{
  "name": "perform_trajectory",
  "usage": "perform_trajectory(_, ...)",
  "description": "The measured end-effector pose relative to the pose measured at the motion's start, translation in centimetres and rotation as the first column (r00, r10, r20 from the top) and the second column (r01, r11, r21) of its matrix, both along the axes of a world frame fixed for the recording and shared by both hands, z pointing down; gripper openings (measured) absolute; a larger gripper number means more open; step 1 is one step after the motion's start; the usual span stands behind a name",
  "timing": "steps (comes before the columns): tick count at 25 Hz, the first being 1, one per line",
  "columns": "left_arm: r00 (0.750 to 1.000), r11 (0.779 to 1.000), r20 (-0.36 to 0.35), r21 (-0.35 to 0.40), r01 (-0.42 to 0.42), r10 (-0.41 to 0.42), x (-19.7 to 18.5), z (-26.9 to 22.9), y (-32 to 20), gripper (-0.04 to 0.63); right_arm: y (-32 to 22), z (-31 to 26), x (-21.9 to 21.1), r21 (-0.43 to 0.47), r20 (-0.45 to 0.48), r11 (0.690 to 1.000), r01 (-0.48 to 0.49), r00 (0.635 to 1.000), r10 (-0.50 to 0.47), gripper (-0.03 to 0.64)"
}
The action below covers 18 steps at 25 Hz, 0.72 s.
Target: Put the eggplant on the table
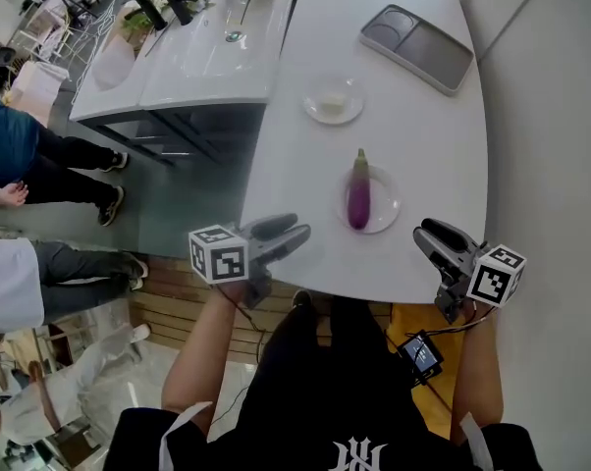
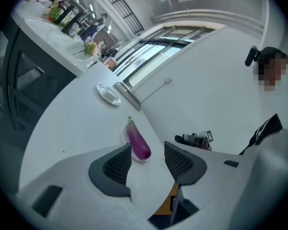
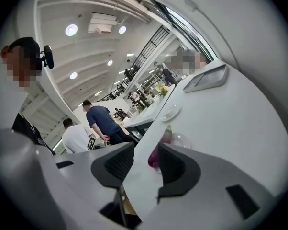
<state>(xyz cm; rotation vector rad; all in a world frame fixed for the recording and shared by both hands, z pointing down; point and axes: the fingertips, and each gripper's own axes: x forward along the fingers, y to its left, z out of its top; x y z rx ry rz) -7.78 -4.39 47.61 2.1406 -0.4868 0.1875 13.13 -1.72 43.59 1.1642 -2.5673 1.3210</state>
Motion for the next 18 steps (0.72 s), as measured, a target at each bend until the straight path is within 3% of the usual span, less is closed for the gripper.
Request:
perform_trajectory(4, 0.999, 0.996, 0.043, -0.093, 0.002, 0.002, 2.2, 1.9, -2.3, 0.207, -2.9, 3.8, 1.8, -0.162, 0.008, 0.987, 0.019, 1.000, -0.018, 0.143)
perform_trajectory(9, 0.996, 0.980, 0.086, -0.200, 0.011, 0.006, 4.1, 4.3, -3.9, 0.207, -5.1, 8.1, 2.6, -0.333, 0.044, 0.942, 0.048, 0.998, -0.035, 0.143)
perform_trajectory(18, 0.962, 0.975, 0.261, -0.222, -0.021, 0.080, 6.2, 7.4, -5.8, 0.207, -7.2, 12.4, 1.8, -0.468, 0.037, 0.873, 0.136, 0.990, -0.135, 0.143)
